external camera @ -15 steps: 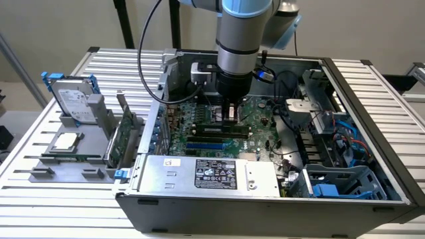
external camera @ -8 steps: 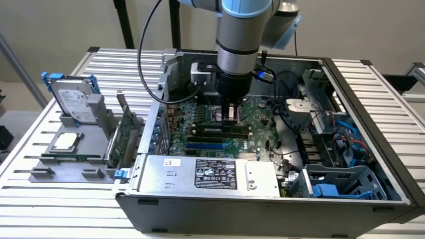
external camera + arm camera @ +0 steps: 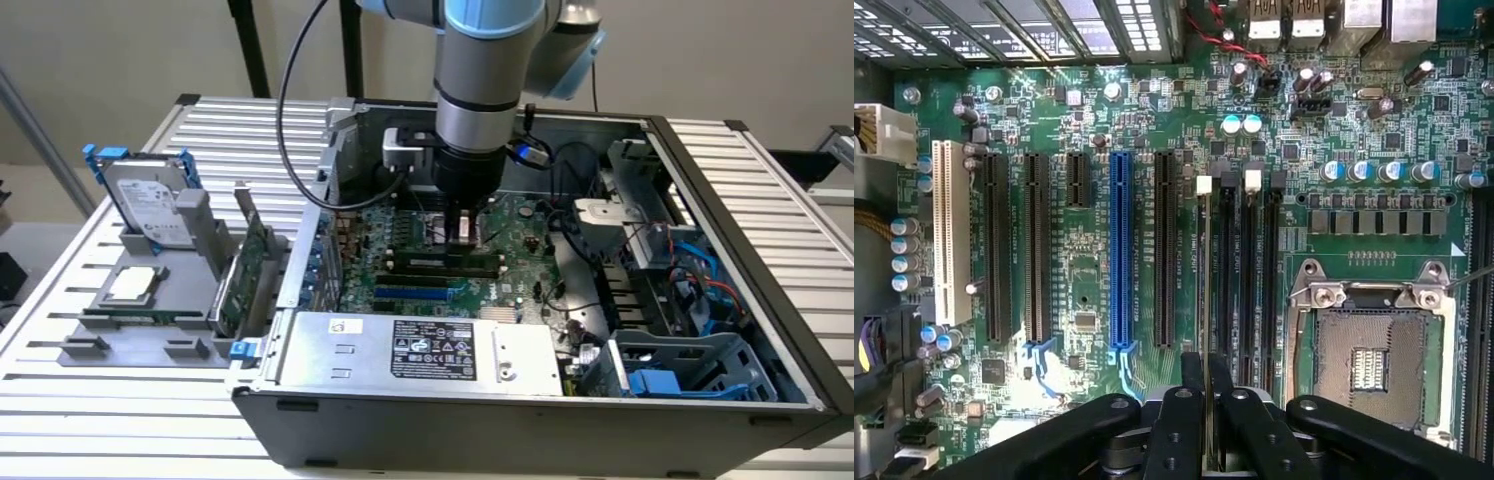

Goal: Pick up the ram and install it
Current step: 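Press down the ram until it locks into place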

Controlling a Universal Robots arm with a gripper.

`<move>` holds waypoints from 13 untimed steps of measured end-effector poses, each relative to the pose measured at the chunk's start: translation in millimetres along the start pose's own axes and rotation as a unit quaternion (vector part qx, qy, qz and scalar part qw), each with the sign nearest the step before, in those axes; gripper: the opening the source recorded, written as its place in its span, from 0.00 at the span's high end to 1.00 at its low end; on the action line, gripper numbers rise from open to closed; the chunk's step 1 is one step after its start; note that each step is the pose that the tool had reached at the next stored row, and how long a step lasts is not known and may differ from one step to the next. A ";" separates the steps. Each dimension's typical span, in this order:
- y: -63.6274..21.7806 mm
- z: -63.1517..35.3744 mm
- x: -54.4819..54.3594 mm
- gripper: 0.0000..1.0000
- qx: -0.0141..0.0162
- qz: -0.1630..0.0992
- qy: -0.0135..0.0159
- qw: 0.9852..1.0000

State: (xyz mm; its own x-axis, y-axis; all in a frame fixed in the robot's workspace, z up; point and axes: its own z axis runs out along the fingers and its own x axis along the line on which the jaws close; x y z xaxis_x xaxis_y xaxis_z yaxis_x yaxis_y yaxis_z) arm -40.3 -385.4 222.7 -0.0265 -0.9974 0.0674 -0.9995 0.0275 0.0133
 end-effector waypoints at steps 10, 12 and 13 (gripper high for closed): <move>0.2 -8.3 0.6 0.00 0.000 0.000 0.001 1.000; 0.5 -13.7 1.0 0.00 0.000 0.000 0.001 1.000; 0.6 -16.2 1.1 0.00 0.000 0.000 0.001 1.000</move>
State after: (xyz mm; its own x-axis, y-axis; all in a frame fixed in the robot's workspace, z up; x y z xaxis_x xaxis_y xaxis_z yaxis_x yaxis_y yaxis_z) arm -40.7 -385.5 239.0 -0.0266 -0.9973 0.0690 -0.9995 0.0276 0.0134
